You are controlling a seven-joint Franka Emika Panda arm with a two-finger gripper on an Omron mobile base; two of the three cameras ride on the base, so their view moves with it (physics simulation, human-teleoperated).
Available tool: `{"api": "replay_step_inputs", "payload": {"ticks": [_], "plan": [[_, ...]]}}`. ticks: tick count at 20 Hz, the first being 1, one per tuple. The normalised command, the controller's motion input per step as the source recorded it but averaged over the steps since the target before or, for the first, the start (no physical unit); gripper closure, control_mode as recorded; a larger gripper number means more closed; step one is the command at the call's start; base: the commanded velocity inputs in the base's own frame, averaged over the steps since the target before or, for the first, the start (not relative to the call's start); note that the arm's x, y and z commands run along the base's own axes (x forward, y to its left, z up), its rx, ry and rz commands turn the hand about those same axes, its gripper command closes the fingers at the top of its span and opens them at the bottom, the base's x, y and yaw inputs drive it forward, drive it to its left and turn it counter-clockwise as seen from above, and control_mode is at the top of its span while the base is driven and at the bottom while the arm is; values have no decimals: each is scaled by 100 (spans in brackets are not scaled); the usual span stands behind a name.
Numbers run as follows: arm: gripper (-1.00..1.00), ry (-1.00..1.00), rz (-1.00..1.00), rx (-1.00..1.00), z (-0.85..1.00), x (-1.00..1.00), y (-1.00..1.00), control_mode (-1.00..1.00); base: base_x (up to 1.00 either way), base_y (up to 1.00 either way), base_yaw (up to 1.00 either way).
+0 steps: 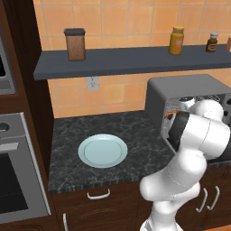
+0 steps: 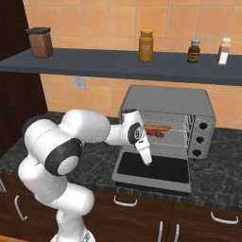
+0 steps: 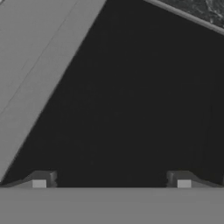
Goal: Pick up the kebab skewer and baguette bread, and place them inside the toaster oven. Close the toaster oven door and start by setting the timer.
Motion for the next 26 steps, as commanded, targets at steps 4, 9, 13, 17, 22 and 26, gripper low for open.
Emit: {"api": "replay_step_inputs", "payload": {"ticks": [4,9,13,17,22,26], "plan": [[-100,1,8,1,42,-85,0,-100,0,0,0],[-100,10,50,0,34,-100,0,-100,0,0,0],[-100,8,77,2,2,-100,0,-100,0,0,0],[-100,7,68,16,-8,-85,0,-100,0,0,0],[-100,2,45,20,-21,-16,-1,-100,0,0,0],[-100,9,24,9,-51,28,0,-100,0,0,0]]}}
